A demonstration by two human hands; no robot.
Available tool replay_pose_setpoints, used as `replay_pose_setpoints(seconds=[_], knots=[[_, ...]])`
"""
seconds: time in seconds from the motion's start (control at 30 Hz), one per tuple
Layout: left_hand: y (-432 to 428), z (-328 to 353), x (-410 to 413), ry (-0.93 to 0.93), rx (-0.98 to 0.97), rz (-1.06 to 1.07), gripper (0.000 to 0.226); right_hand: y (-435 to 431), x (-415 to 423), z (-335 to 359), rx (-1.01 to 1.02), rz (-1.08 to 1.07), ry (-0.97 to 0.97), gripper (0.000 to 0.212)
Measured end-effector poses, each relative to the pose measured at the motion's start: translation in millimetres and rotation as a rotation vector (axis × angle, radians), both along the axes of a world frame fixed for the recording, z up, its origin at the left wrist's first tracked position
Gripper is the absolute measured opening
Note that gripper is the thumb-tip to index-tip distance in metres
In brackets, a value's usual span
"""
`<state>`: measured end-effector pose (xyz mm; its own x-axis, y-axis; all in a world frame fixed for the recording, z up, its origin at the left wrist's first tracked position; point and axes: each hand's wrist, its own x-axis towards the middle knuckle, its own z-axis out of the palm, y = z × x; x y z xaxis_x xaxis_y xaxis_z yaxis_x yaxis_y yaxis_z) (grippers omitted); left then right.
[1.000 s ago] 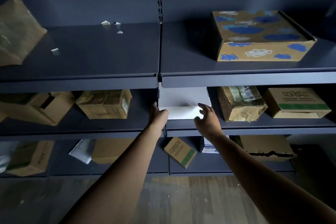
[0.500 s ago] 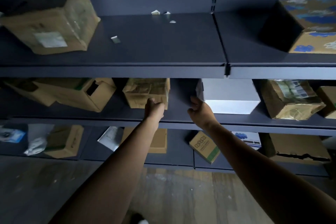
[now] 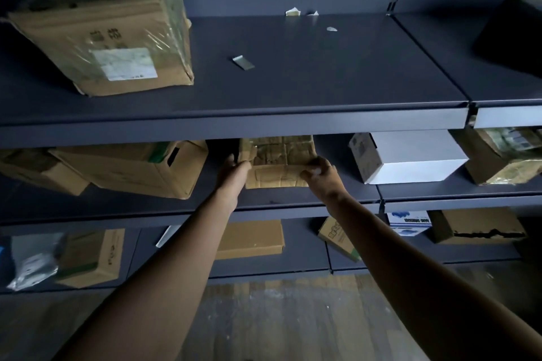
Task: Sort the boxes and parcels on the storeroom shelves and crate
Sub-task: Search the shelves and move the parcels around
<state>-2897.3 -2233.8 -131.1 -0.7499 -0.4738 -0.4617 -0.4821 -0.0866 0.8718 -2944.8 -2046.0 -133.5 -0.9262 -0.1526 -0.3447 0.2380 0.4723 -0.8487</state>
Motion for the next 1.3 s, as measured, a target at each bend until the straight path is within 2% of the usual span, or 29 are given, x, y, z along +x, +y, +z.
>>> replay_pose_setpoints(seconds=[0.07,0.13,0.27,0.33,0.5,0.53,0.67,0.73,0.83,0.97,1.07,1.13,1.3], knots=[[-1,4,10,-0.003,0.06,-0.011,0.018,4,5,1,-0.002,-0.034,-0.011,0.046],[1,7,23,0.011,0.078,-0.025,0.008,8,15,4,-0.032,-0.086,-0.042,0.046],[12,14,51,0.06,0.088,-0.012,0.021,19,44,12,-0.145,-0.187,-0.108,0.047],[17,17,66,0.084,0.088,0.004,0.019,25,57,20,-0.244,-0.196,-0.123,0.043],[31,35,108,0.141,0.112,0.033,0.027,52,91,45,-0.392,-0.116,-0.203,0.053],[35,40,116,0.154,0.105,0.036,0.026,58,96,46,-0.414,-0.092,-0.231,0.057],[53,66,147,0.213,0.074,0.059,0.026,82,117,62,-0.445,0.026,-0.272,0.098],[65,80,161,0.246,0.048,0.081,0.028,95,130,73,-0.452,0.107,-0.277,0.1],[83,93,179,0.249,-0.095,0.059,0.042,113,147,87,-0.435,0.179,-0.246,0.08],[113,102,195,0.136,-0.631,-0.011,0.053,128,163,97,-0.43,0.137,-0.155,0.061],[141,116,205,0.182,-0.993,-0.126,0.04,136,172,105,-0.456,0.088,-0.121,0.057],[159,124,209,0.243,-1.029,-0.239,0.035,138,176,110,-0.485,0.042,-0.104,0.058],[185,141,206,0.257,-0.892,-0.383,0.048,131,180,127,-0.445,0.016,-0.041,0.074]])
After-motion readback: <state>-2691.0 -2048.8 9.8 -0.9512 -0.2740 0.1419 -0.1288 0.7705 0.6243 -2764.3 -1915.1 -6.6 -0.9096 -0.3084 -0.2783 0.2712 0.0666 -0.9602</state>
